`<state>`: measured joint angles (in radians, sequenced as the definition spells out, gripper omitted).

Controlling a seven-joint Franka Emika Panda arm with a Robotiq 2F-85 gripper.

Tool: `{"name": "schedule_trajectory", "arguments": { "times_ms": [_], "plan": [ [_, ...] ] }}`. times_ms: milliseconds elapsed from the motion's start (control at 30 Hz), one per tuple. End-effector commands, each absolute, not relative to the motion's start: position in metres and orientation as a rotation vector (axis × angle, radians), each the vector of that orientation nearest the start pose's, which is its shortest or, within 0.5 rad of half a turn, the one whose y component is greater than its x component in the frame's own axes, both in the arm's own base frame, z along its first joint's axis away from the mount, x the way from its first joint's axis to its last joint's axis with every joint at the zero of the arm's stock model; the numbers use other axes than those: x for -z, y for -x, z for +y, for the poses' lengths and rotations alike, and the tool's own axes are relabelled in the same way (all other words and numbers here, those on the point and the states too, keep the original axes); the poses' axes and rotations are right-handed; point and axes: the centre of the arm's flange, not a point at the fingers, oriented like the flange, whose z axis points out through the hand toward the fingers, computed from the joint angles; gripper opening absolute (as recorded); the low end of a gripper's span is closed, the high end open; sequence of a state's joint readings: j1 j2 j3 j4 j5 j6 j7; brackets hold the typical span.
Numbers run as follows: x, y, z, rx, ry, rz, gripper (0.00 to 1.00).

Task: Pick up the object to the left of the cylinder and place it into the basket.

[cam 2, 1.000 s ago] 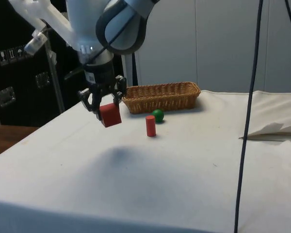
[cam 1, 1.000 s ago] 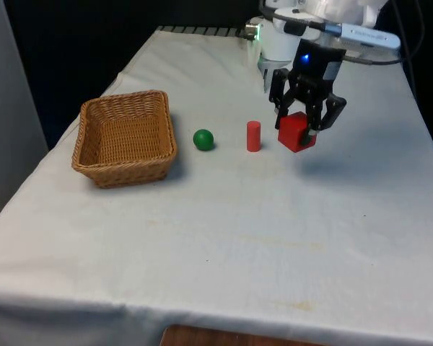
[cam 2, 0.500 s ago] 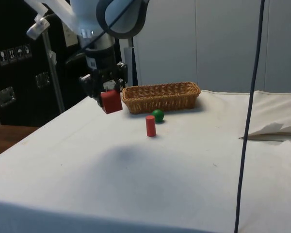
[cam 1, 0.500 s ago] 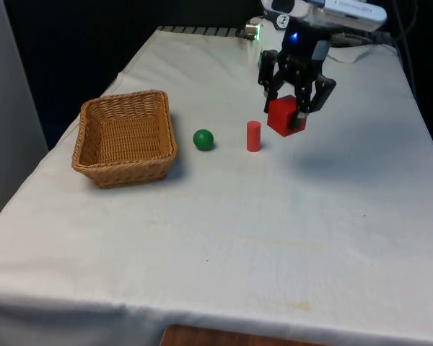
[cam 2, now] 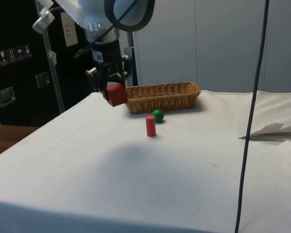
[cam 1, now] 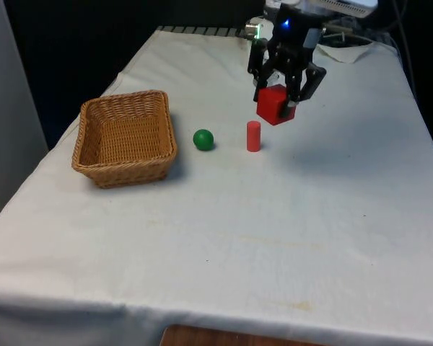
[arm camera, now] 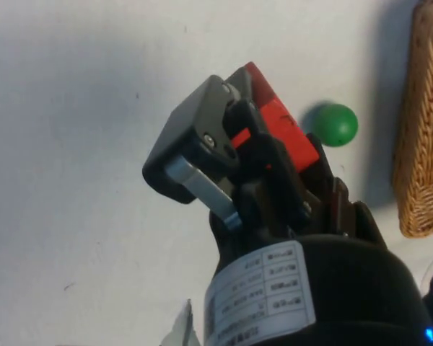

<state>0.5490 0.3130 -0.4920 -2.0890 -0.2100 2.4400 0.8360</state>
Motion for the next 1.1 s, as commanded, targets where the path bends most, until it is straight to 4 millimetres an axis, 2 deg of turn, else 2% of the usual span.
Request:
{"name": "schedule_trajectory", "arguments": {
  "times_ms": [0,467,667,1067],
  "plan": [
    [-0.301,-0.585,0.037,0.324,3.213,0.970,0.12],
    [-0.313,-0.575,0.019,0.330,3.255,0.911,0.12],
    [-0.320,-0.568,0.004,0.354,3.277,0.864,0.12],
    [-0.324,-0.561,-0.016,0.354,3.326,0.810,0.12]
  ]
}}
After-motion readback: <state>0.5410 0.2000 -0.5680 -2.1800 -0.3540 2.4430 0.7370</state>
